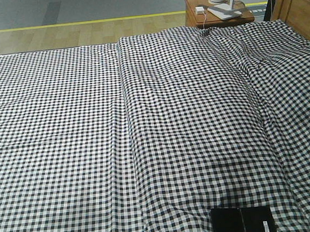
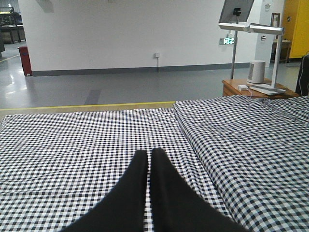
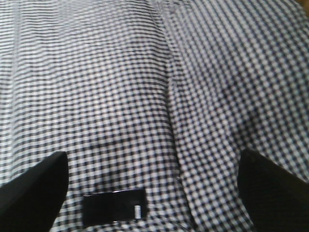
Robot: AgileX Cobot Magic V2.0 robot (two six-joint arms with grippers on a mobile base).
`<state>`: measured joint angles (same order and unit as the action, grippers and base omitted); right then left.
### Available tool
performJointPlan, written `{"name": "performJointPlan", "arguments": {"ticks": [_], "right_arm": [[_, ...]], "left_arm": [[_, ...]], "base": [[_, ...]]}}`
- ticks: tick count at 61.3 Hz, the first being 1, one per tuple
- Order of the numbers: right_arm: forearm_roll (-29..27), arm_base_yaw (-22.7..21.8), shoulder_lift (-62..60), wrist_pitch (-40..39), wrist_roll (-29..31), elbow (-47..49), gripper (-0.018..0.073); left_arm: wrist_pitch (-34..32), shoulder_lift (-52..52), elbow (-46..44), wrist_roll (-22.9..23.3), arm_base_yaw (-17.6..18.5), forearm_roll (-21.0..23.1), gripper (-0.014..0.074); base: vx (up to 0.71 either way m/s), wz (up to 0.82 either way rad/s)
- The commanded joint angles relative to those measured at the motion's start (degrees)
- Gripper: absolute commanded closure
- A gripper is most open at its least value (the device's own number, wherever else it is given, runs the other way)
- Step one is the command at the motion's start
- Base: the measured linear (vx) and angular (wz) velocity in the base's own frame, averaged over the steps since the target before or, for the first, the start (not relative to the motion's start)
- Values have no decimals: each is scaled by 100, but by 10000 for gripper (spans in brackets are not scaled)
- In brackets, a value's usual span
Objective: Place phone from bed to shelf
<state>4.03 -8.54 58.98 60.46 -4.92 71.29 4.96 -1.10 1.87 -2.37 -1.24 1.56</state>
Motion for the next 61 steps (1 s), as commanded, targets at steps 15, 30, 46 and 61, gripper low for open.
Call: {"name": "performJointPlan", "arguments": {"ticks": [15,30,46,61], "right_arm": [[-995,-1537,1083,-391,1294,205,-83],[-2042,-2186,2396,-563,2230,205,-71],[-3488,-2610,3759,-394,4005,205,-62],[-4248,-2706,4904,-45,5192,190,-50]], "left_arm": [[-408,-37,-143,50,30,56,595],[-408,-37,-143,50,30,56,595],[-408,-37,-143,50,30,56,595],[-408,-37,-143,50,30,56,595]], "base": [[0,0],[0,0],[0,0],[0,0]]}}
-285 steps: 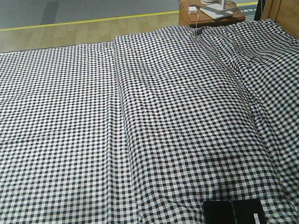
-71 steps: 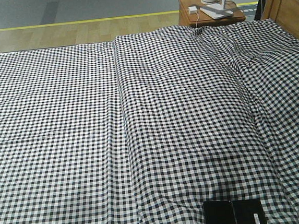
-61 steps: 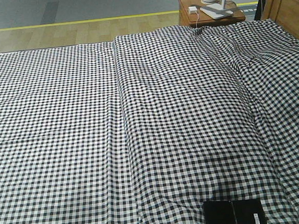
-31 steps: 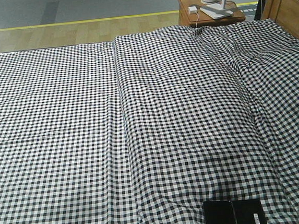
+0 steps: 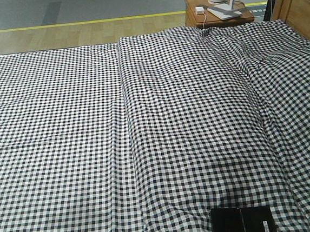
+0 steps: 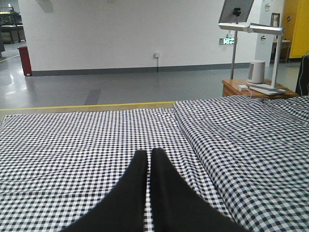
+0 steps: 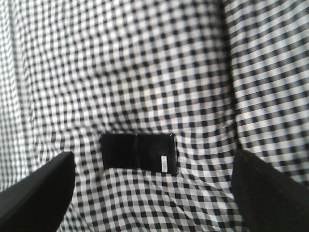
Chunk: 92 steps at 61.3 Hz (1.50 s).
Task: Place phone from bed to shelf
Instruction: 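Lower the right gripper over the black phone on the sheet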
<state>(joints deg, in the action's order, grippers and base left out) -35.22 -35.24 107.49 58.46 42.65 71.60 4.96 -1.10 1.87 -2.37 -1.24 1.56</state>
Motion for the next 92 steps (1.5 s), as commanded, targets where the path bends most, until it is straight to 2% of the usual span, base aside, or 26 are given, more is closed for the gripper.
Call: {"name": "performJointPlan", "arguments": {"ticks": [1,21,39,69,92], "right_arm": [[-331,-36,133,167,498,159,-50],[-881,-36,1525,591,1417,159,-34],[-906,-36,2499,649,1827,159,-34],[-1771,-36,3613,648,2863,159,-34],[-2145,-36,4264,548,3284,172,-34]], "left_arm": [[-408,-37,-143,50,30,56,595],[-408,-37,-143,50,30,56,595],[-408,-37,-143,50,30,56,595],[-408,-37,-143,50,30,56,595],[-408,-37,-143,50,30,56,595]], "base": [[0,0],[0,0],[0,0],[0,0],[0,0]]}}
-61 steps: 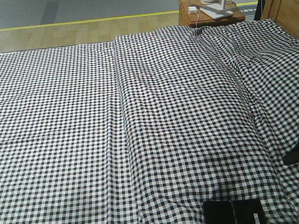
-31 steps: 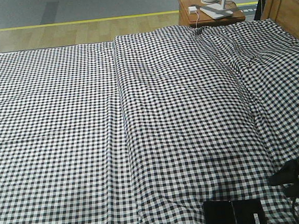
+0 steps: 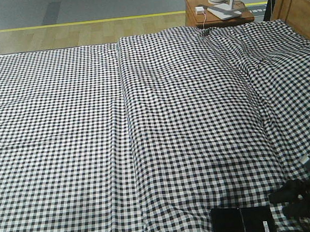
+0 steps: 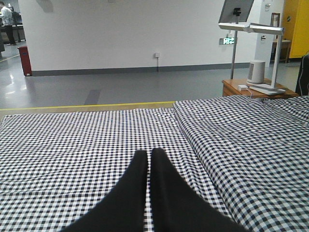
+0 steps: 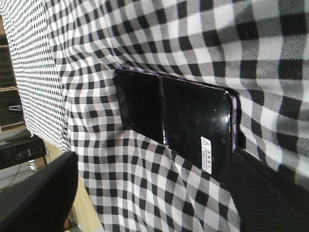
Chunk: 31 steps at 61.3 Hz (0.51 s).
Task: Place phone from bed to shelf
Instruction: 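Lower the right gripper over the black phone on the sheet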
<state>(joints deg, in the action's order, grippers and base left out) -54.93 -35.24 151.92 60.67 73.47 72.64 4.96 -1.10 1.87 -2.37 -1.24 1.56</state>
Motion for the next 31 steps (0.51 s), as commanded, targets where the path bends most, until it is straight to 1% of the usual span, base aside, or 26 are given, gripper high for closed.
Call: {"name": "performJointPlan", "arguments": {"ticks": [1,22,31], "right_arm": [[-185,-36,-138,327,223,68,-34],[-465,-36,271,106,676,72,-34],[-571,-36,461,177,700,214,-34]], "left_arm": [[-408,-37,-143,50,30,56,595],[-408,-37,-143,50,30,56,595],[-408,-37,-143,50,30,56,595]], "base": [[0,0],[0,0],[0,0]]}}
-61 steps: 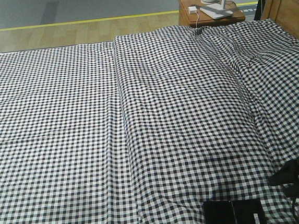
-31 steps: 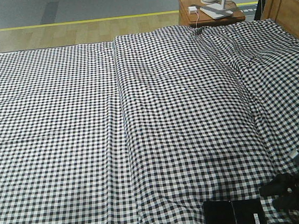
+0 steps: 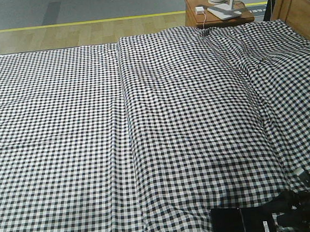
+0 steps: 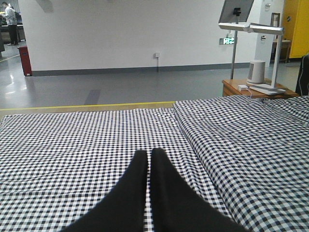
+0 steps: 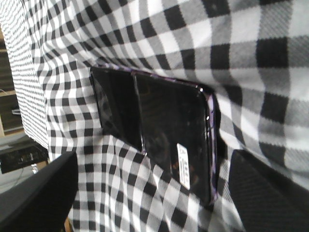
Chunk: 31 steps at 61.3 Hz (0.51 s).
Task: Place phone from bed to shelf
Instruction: 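Lower the right gripper over the black phone on the sheet, then close the right gripper on the black phone's edge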
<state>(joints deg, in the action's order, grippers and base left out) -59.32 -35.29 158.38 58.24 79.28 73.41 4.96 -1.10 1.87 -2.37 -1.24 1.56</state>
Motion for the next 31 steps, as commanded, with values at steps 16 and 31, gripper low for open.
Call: {"name": "performJointPlan", "arguments": {"ticks": [16,31], "right_arm": [[-176,-32,101,761,23,393,-34],[-423,-20,192,1082,46,393,-34]], "left_arm": [[-408,-37,-143,50,30,56,595],[-408,-37,-143,50,30,56,595]], "base": [[0,0],[0,0]]}}
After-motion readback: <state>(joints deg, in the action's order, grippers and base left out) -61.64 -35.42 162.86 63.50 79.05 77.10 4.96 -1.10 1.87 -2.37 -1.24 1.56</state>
